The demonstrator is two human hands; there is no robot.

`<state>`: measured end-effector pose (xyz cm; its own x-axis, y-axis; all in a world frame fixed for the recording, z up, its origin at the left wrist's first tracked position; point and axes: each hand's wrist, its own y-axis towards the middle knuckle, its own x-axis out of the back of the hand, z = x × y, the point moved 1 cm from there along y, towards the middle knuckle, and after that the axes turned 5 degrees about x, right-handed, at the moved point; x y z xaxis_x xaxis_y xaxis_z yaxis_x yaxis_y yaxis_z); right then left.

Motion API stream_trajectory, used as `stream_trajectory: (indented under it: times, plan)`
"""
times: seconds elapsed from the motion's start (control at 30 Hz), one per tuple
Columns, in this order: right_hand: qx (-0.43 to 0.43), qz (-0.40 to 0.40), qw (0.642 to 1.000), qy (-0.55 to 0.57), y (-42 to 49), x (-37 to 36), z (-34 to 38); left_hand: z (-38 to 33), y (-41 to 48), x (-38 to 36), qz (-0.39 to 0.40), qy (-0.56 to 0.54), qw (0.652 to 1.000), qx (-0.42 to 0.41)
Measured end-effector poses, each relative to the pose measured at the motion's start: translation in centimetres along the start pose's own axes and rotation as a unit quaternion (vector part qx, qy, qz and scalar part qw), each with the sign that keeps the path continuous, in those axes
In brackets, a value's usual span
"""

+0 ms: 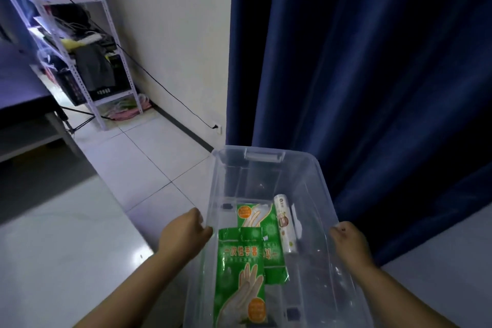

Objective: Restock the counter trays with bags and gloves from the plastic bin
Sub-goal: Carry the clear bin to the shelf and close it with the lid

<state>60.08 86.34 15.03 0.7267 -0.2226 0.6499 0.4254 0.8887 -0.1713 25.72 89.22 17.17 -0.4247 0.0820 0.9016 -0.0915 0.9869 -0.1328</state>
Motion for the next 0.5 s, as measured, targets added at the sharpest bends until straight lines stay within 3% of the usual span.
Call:
stream_trajectory:
  times: [0.3,0.5]
  plan:
    - [0.078,0.110,0.991,-0.010,18.4,-5.6,7.8,-0.9,11.7,-0.3,-0.013,-0.022,0.988,0.155]
    - [0.100,0.199,0.975,-0.006,25.7,-11.0,12.2,0.1,14.7,-0.7,-0.025,-0.037,0.963,0.266]
